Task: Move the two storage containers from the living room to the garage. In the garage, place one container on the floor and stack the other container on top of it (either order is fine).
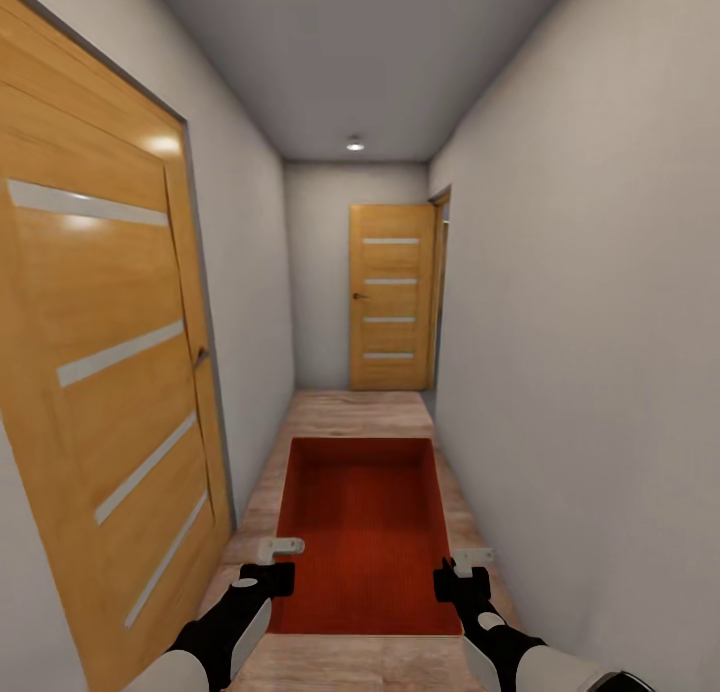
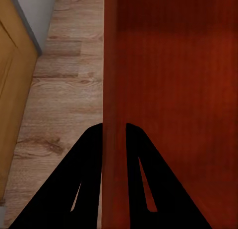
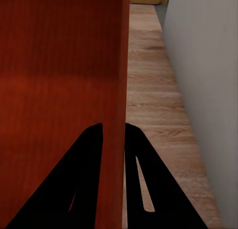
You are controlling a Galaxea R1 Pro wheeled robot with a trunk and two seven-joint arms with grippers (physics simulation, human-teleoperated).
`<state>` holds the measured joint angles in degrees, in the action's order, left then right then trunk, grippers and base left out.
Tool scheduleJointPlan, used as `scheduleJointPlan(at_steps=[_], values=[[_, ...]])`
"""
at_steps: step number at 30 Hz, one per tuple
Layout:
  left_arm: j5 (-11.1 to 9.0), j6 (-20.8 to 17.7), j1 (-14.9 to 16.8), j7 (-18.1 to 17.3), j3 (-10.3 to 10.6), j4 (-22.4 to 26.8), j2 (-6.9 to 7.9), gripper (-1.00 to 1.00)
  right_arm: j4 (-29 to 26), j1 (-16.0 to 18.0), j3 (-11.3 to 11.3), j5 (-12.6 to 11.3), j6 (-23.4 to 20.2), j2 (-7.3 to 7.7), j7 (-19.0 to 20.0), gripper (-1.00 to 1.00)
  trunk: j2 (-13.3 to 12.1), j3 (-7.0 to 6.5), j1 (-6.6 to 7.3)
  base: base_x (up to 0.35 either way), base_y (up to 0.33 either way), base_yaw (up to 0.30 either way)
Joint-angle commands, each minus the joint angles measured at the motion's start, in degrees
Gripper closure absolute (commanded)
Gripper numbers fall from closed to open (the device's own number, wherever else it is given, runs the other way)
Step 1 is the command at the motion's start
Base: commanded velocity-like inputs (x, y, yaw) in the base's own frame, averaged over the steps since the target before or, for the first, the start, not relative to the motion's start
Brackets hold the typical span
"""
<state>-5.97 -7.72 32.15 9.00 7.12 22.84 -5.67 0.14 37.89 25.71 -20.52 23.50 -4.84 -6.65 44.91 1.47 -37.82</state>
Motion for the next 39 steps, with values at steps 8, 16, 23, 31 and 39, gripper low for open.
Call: scheduleJointPlan(at_steps=[8,16,23,31,39], values=[[-0.09,-0.37,0.02,0.85,0.18,0.11,0.05,1.0,0.03,0.08,-1.38,-1.1,0.32,0.0,-0.28,1.0,0.07,0.1,-0.04,0.323,0.067,0.0],[-0.09,-0.37,0.02,0.85,0.18,0.11,0.05,1.0,0.03,0.08,-1.38,-1.1,0.32,0.01,-0.3,1.0,0.07,0.1,-0.04,0.323,0.072,0.0],[-0.09,-0.37,0.02,0.85,0.19,0.1,0.05,1.0,0.03,0.08,-1.38,-1.09,0.22,0.01,-0.27,1.0,0.07,0.1,-0.04,0.323,0.072,0.0],[-0.09,-0.37,0.02,0.85,0.18,0.1,0.05,1.0,0.03,0.08,-1.38,-1.1,0.23,0.01,-0.3,1.0,0.07,0.1,-0.04,0.323,0.072,0.0],[-0.09,-0.37,0.02,0.85,0.2,0.1,0.0,1.0,0.03,0.08,-1.39,-1.1,0.26,0.01,-0.3,1.0,0.07,0.1,-0.04,0.323,0.039,0.0]])
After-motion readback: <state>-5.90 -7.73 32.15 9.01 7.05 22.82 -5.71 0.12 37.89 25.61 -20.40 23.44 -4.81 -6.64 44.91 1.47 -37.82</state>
